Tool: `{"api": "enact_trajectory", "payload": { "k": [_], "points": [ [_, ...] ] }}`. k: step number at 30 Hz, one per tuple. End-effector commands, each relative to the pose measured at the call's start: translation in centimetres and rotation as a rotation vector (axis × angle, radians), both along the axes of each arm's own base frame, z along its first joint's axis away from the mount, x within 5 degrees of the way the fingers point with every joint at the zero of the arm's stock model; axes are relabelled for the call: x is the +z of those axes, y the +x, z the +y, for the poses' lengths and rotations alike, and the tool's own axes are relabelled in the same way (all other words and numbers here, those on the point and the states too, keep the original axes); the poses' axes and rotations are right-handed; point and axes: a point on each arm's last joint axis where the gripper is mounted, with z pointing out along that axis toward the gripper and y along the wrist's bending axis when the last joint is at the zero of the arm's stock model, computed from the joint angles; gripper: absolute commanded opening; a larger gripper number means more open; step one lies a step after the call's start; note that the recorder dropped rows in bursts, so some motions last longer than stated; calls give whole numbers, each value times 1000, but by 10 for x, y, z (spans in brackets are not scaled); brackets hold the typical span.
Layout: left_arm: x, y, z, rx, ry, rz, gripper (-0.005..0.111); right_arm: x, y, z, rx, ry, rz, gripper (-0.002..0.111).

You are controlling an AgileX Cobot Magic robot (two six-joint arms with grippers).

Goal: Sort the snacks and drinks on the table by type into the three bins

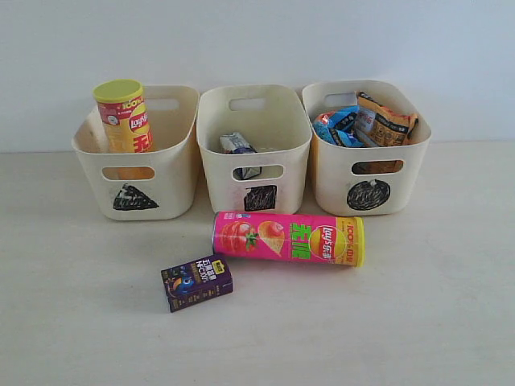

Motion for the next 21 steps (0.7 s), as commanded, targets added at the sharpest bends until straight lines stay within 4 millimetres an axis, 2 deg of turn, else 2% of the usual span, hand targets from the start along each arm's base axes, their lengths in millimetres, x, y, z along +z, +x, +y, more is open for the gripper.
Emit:
{"api": "enact_trajectory", "payload": {
  "k": [1, 5, 12, 17, 21],
  "points": [
    [-1, 0, 0, -2, -7, -6, 4, -14, -28, -8, -37, 58, -129, 0],
    [-1, 0, 0, -2, -7, -6, 4, -37, -46, -12, -42, 66, -172, 0],
    [-1, 0, 0, -2, -7, -6, 4, -76, -50, -19, -107, 72, -204, 0],
    [1, 0, 0, -1, 3, -24, 4, -74, -49, -20, -119, 63, -237, 0],
    [17, 2, 0, -2, -40, -196, 4, -76, -50, -19, -106, 61, -208, 0]
  ]
}}
